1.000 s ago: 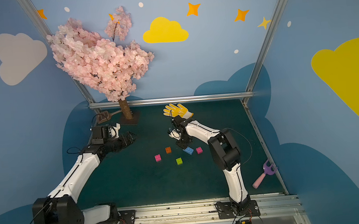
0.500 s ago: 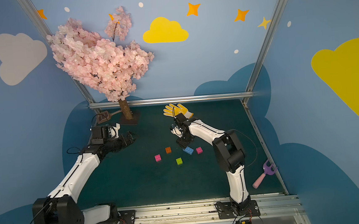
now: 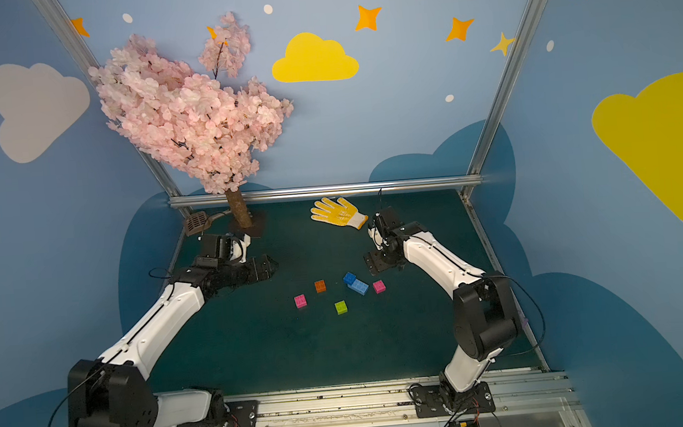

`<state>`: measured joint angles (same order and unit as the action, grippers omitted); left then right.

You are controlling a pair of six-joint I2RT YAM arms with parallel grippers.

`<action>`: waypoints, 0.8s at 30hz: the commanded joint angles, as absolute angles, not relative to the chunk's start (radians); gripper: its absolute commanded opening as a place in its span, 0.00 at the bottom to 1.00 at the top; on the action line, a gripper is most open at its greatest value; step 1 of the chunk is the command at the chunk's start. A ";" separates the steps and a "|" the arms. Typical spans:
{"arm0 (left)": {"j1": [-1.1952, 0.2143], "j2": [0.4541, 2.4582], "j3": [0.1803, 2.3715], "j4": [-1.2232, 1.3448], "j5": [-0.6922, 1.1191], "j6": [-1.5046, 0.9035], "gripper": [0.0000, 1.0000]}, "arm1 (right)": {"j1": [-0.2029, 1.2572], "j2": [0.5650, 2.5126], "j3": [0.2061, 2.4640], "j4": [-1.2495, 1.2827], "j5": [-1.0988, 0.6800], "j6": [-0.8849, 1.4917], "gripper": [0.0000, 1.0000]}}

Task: Assemble the letter y with lego
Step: Assemble the lego brick with the lego brick, then pick up the lego brick from the center of the board.

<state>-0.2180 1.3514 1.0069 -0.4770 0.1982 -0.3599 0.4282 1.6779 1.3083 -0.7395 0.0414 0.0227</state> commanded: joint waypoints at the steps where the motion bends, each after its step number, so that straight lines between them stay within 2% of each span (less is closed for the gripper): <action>1: -0.286 1.393 1.049 -0.577 0.069 -0.293 1.00 | 0.430 1.718 1.296 -0.779 0.048 0.060 0.84; 5: -0.343 1.449 1.089 -0.641 -0.028 -0.273 1.00 | 0.434 1.743 1.280 -0.773 0.043 0.049 0.67; 6: -0.353 1.460 1.099 -0.657 -0.055 -0.265 1.00 | 0.434 1.750 1.279 -0.774 0.044 0.049 0.66; 11: -0.399 1.541 1.193 -0.773 -0.188 -0.230 1.00 | 0.457 1.787 1.290 -0.788 0.062 0.035 0.64; 16: -0.400 1.605 1.270 -0.821 -0.119 -0.219 1.00 | 0.477 1.820 1.293 -0.785 0.063 0.031 0.64; 24: -0.398 1.562 1.232 -0.768 -0.068 -0.253 0.98 | 0.483 1.865 1.295 -0.784 0.065 0.020 0.55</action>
<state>-0.3996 1.5951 1.2449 -0.7654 -0.0902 -0.2432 0.4808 1.8515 1.2865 -0.7643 0.0532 0.0330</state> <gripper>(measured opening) 0.980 0.552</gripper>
